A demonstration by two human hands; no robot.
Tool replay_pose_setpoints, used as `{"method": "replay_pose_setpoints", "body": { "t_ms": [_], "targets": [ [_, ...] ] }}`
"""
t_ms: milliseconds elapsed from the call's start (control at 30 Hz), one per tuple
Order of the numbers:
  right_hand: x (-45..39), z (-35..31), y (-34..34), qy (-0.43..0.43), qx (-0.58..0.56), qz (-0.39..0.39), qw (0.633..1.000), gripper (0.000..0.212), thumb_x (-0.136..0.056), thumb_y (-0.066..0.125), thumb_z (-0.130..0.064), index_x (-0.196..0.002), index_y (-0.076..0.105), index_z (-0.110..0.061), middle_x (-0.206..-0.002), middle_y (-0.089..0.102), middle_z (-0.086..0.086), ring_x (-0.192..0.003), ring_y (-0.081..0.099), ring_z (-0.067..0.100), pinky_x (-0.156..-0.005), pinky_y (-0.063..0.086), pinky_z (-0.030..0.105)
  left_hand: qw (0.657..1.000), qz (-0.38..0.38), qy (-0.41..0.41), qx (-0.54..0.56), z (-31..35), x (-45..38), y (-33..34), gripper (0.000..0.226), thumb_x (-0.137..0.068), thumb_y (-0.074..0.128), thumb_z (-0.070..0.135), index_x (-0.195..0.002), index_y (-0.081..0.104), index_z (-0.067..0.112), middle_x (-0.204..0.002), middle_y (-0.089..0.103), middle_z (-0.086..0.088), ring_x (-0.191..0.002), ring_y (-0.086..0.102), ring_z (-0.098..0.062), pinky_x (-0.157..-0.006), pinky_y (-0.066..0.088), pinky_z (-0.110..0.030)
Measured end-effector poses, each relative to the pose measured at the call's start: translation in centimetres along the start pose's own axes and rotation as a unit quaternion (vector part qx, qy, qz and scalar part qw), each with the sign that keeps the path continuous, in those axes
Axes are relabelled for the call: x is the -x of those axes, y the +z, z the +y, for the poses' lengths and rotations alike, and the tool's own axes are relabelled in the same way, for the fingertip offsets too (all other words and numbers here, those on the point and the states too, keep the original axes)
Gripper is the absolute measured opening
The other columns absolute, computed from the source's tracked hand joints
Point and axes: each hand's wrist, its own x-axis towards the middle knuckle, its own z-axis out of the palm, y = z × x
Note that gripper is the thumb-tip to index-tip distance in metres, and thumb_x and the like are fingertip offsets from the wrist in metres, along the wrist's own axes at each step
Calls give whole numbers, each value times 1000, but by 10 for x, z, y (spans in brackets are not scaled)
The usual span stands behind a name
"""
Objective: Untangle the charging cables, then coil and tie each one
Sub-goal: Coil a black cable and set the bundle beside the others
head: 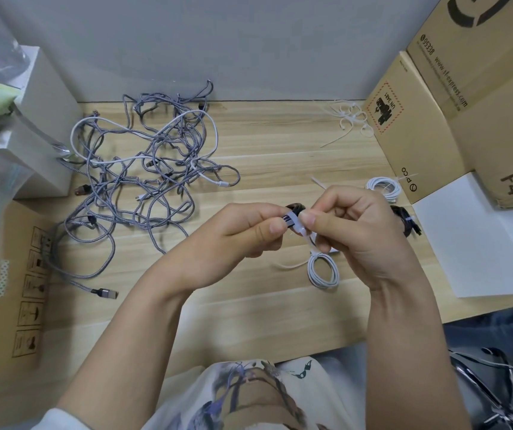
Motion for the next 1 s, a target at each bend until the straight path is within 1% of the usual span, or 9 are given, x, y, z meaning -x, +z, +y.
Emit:
{"method": "replay_pose_setpoints", "body": {
  "t_ms": [133, 200, 267, 400, 533, 633, 733, 833, 1000],
  "targets": [
    [-2, 1, 4, -19, 63, 52, 996, 23, -69, 79, -7, -56, 62, -15, -51, 54, -1, -45, 44, 8, -46, 39, 17, 999, -20, -26, -28, 0, 0, -3, 21, -88, 55, 27, -102, 63, 14, -64, 39, 16, -59, 32, -3, -54, 29, -12],
    [-3, 4, 5, -27, 81, 64, 994, 16, -72, 75, -7, -68, 63, -16, -54, 47, -1, -46, 41, 7, -48, 37, 18, 997, -28, -37, -63, 2, 1, -4, 22, -91, 54, 18, -107, 63, 5, -61, 38, 17, -57, 32, -1, -53, 29, -12],
    [-3, 7, 7, -47, 90, 57, 993, 24, -72, 77, -6, -82, 64, -23, -58, 41, -4, -47, 41, 4, -50, 36, 15, 994, -20, -52, -89, 1, 1, -4, 20, -94, 53, 10, -108, 62, -1, -57, 38, 17, -56, 32, -1, -52, 29, -12],
    [-6, 16, 9, -127, 172, 35, 976, 16, -68, 74, -15, -76, 74, -29, -68, 45, -10, -58, 41, 2, -56, 35, 14, 994, -1, -82, -68, 0, 0, -2, 26, -86, 50, 22, -91, 65, 1, -63, 31, 4, -58, 26, -8, -51, 22, -22],
    [-8, 23, 7, -164, 193, -1, 967, 30, -68, 74, -14, -95, 70, -27, -75, 40, -10, -67, 48, 0, -60, 41, 13, 993, 4, -110, -32, -1, -1, -1, 24, -82, 51, 25, -89, 68, 10, -55, 33, 11, -52, 28, -5, -48, 22, -18],
    [-8, 23, 5, -162, 177, -22, 970, 27, -66, 75, -13, -91, 72, -22, -75, 40, -11, -68, 46, 1, -57, 37, 12, 992, 6, -122, -17, 0, -2, 2, 16, -87, 59, 20, -87, 69, 7, -51, 32, 11, -48, 26, -5, -45, 23, -12],
    [-8, 26, 2, -159, 162, -34, 973, 23, -65, 76, -12, -88, 73, -18, -74, 42, -16, -66, 44, 3, -51, 37, 21, 990, 15, -142, -10, -2, -3, 3, 18, -94, 54, 11, -91, 69, 1, -49, 30, 10, -46, 25, -5, -42, 20, -12],
    [-9, 27, 1, -175, 155, -35, 972, 16, -68, 76, -20, -85, 75, -21, -77, 43, -10, -62, 46, 28, -48, 39, 37, 990, 3, -140, -1, -5, -5, 3, 17, -88, 58, 18, -89, 69, 6, -48, 31, 12, -44, 26, -4, -41, 20, -12],
    [-11, 27, 0, -185, 205, -46, 960, 8, -73, 69, -27, -79, 71, -23, -80, 49, -10, -57, 48, 27, -55, 40, 29, 989, 1, -146, 2, -6, -7, 7, 25, -79, 49, 24, -86, 65, 7, -46, 33, 14, -42, 29, -1, -41, 23, -9]
  ]
}}
